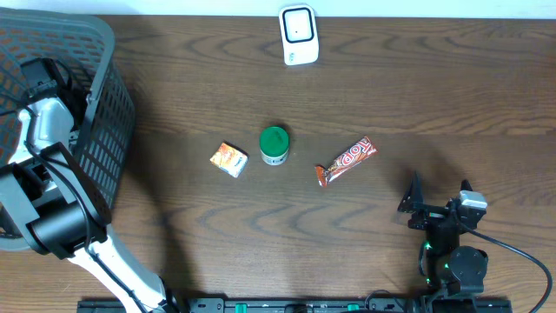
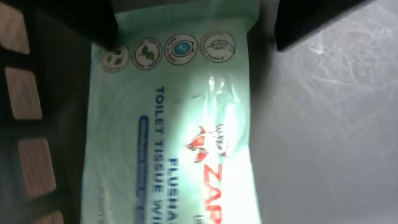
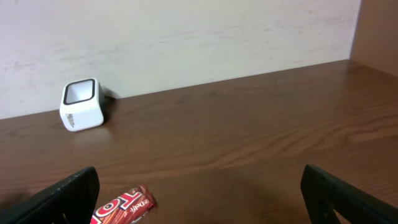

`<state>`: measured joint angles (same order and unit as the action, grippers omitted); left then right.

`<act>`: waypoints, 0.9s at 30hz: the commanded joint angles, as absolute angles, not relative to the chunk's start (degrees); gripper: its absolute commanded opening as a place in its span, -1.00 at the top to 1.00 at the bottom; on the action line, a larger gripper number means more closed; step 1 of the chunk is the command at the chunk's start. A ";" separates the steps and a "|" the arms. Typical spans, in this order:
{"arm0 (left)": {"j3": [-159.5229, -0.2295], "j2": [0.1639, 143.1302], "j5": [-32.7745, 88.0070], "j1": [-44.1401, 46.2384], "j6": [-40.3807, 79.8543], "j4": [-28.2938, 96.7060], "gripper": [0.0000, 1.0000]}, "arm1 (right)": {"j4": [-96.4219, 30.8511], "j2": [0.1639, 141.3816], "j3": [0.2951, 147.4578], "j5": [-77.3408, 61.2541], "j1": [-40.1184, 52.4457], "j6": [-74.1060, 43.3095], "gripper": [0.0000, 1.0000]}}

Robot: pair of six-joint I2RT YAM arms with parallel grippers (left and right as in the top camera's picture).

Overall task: Scan the item barcode
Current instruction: 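Reach the left gripper into the basket toward the mint-green wipes pack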

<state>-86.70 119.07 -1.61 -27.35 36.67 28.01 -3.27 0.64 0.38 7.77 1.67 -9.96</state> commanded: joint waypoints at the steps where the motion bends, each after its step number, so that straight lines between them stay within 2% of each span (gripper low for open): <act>1: -86.30 120.09 -2.15 -28.25 36.75 27.51 0.07 | -3.46 0.38 0.32 8.51 1.39 -9.34 -0.99; 4: -86.30 120.07 -2.11 -28.86 36.75 27.55 0.74 | -3.46 0.38 0.32 8.54 1.39 -9.34 -0.99; 5: -86.30 119.96 -2.09 -29.10 36.75 27.75 0.85 | -3.46 0.38 0.32 8.51 1.39 -9.34 -0.99; 11: -86.37 115.50 -2.11 -31.11 36.03 30.81 0.85 | -3.46 0.38 0.32 8.54 1.39 -9.34 -0.98; 21: -86.37 96.51 -2.13 -33.08 34.96 37.47 0.84 | -3.46 0.40 0.32 8.51 1.39 -9.34 -0.98; 22: -86.37 95.90 -2.13 -33.08 34.98 37.50 0.30 | -3.46 0.38 0.32 8.51 1.39 -9.34 -0.98; 23: -86.37 95.77 -2.13 -33.10 34.98 37.50 -0.53 | -3.46 0.38 0.32 8.54 1.39 -9.34 -0.98; 24: -86.35 95.92 -2.15 -33.10 34.98 37.47 -0.88 | -3.46 0.38 0.32 8.54 1.39 -9.34 -0.99; 25: -86.35 96.42 -2.15 -33.08 34.98 37.36 -0.96 | -3.46 0.40 0.32 8.51 1.39 -9.34 -0.99; 27: -86.35 98.24 -2.15 -33.08 34.98 36.32 -0.96 | -3.46 0.38 0.32 8.51 1.39 -9.34 -0.98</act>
